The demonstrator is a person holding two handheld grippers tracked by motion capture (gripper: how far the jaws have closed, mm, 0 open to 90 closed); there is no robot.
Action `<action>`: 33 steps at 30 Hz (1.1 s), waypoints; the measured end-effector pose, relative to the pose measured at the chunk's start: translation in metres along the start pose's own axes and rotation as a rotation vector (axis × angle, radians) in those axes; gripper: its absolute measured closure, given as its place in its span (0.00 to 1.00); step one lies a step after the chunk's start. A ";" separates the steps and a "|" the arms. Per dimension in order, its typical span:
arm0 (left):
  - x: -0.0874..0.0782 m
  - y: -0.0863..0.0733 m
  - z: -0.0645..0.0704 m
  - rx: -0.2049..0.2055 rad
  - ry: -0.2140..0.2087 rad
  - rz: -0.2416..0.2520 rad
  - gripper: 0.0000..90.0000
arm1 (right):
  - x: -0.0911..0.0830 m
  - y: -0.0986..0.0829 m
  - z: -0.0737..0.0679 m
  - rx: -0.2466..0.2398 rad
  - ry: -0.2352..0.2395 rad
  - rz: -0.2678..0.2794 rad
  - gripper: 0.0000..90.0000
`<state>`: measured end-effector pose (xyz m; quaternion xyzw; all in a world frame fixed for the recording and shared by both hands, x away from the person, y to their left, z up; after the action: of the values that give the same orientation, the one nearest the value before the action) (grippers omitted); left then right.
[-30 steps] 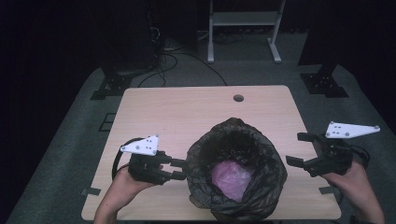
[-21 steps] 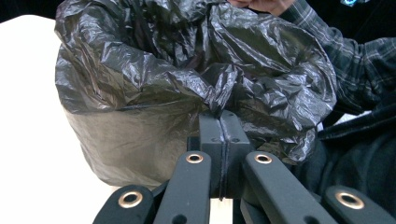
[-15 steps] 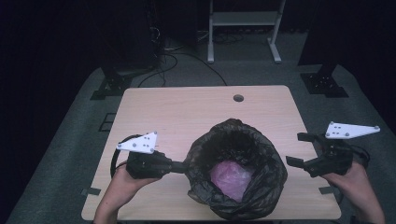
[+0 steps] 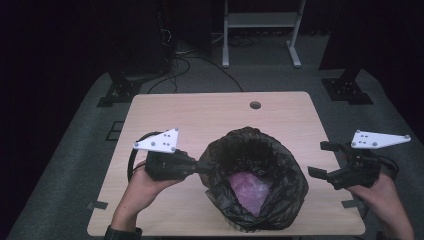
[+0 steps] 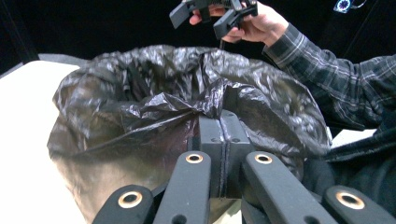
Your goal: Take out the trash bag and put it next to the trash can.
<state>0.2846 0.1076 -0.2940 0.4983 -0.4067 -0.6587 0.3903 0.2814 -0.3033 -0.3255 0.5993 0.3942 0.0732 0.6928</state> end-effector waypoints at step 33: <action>0.126 0.077 -0.047 0.052 -0.120 -0.139 0.99 | -0.009 0.002 0.007 0.012 -0.017 0.024 0.00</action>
<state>0.3137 -0.0431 -0.2740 0.4949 -0.4107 -0.7021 0.3056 0.2803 -0.3129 -0.3203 0.6086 0.3814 0.0740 0.6918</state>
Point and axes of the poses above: each handheld gripper's, and its own axes: x roughly forward along the jaws, y roughly out of its top, z roughly to its right, the point moved 3 cm from there along x, roughly forward along the jaws, and after that the axes turned 14 degrees about -y, right-handed, at the moved point
